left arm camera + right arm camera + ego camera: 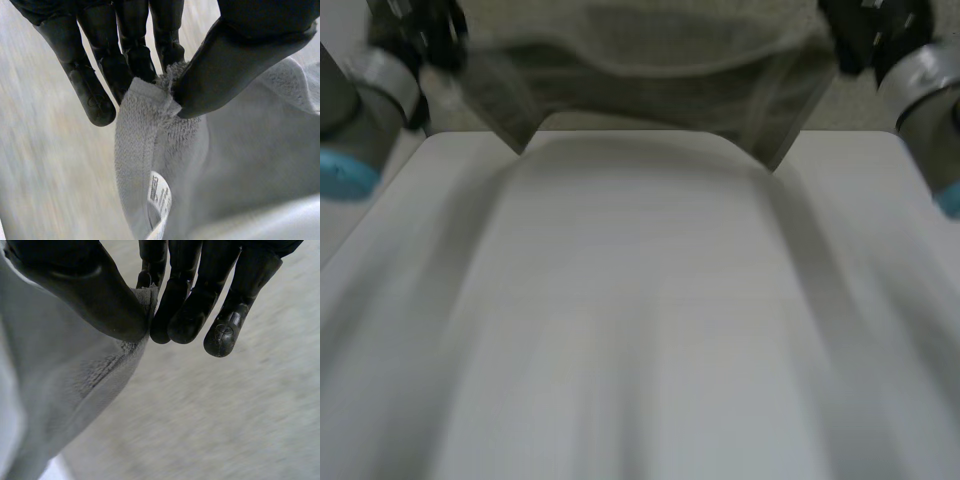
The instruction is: Fold the towel.
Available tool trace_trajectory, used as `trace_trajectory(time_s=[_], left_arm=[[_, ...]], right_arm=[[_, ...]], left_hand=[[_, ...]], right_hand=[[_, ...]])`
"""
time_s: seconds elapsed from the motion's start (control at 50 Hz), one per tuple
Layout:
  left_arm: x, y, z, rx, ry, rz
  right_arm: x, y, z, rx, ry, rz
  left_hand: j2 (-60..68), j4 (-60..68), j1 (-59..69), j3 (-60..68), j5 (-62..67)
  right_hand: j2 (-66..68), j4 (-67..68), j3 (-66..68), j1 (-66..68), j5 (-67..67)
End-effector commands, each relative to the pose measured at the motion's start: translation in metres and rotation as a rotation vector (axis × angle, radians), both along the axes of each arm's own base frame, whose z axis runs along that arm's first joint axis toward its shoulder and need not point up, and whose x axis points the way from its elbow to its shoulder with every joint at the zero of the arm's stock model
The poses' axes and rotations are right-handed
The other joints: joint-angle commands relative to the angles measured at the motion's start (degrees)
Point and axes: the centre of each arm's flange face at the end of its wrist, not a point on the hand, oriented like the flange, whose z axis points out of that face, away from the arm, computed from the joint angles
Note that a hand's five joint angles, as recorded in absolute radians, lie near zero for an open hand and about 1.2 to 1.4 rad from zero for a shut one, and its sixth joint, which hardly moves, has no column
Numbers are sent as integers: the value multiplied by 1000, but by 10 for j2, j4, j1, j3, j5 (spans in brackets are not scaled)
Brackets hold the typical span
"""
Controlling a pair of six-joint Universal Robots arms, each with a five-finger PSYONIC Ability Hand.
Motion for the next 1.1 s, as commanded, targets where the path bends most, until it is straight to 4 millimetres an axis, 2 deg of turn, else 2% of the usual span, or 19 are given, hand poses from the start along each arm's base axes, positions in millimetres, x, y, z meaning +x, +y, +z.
trace_trajectory(time_s=[0.02, 0.04, 0.1, 0.2, 0.28, 0.3, 0.32, 0.34, 0.36, 0.4, 0.46, 0.54, 0.6, 0.62, 0.7, 0.76, 0.8, 0.96, 1.1], left_arm=[[9, 16, -90, 242, -57, 8], [11, 21, -102, 273, -63, 2], [17, 32, -108, 300, -69, -19], [37, 47, -92, 298, -66, -21], [43, 63, -70, 268, -62, -40], [43, 72, -61, 250, -61, -57], [44, 82, -45, 214, -60, -71], [44, 82, -45, 213, -60, -72], [45, 92, -27, 172, -53, -83], [46, 100, -13, 133, -48, -94], [51, 111, 5, 83, -47, -99], [54, 112, 8, 76, -44, -104], [54, 109, 2, 90, -44, -106], [52, 103, -10, 126, -45, -111], [47, 78, -55, 237, -57, -116], [45, 69, -64, 256, -58, -118], [43, 49, -82, 282, -58, -118], [39, 6, -114, 293, -57, -120], [36, -11, -127, 284, -58, -97]], right_arm=[[-17, 5, -78, 232, 64, 38], [-17, 5, -78, 233, 64, 38], [-30, 8, -95, 296, 73, 36], [-57, 10, -91, 331, 60, -12], [-72, 28, -59, 335, 42, -31], [-77, 36, -44, 344, 20, -32], [-77, 36, -44, 344, 20, -32], [-82, 45, -28, 349, -11, -25], [-82, 45, -28, 349, -12, -25], [-91, 61, 3, 334, -75, 9], [-92, 71, 21, 314, -111, 60], [-93, 69, 21, 328, -125, 83], [-93, 57, 1, 386, -128, 75], [-92, 48, -14, 426, -125, 70], [-91, 32, -35, 466, -108, 45], [-86, 18, -58, 500, -72, 17], [-82, 10, -68, 504, -52, 4], [-67, -24, -111, 510, 3, -62], [-59, -40, -128, 480, 3, -87]], left_hand=[[48, 24, 71, 43, 45], [48, 24, 71, 43, 45], [48, 24, 71, 43, 45], [48, 24, 71, 43, 45], [48, 24, 71, 43, 45], [48, 24, 71, 43, 45], [48, 24, 71, 43, 45], [48, 24, 71, 43, 45], [48, 24, 71, 43, 45], [48, 24, 71, 43, 45], [48, 24, 71, 43, 45], [48, 24, 71, 43, 45], [48, 24, 71, 43, 45], [48, 24, 71, 43, 45], [48, 24, 71, 43, 45], [48, 24, 71, 43, 45], [48, 24, 71, 43, 45], [48, 24, 71, 43, 45], [48, 24, 71, 43, 45]], right_hand=[[42, 36, 35, 40, 33], [42, 36, 35, 40, 33], [42, 36, 35, 40, 33], [42, 36, 35, 40, 33], [42, 36, 35, 40, 33], [42, 36, 35, 40, 33], [42, 36, 35, 40, 33], [42, 36, 35, 40, 33], [42, 36, 35, 40, 33], [42, 36, 35, 40, 33], [42, 36, 35, 40, 33], [42, 36, 35, 40, 33], [42, 36, 35, 40, 33], [42, 36, 35, 40, 33], [42, 36, 35, 40, 33], [42, 36, 35, 40, 33], [42, 36, 35, 40, 33], [42, 36, 35, 40, 33], [42, 36, 35, 40, 33]])
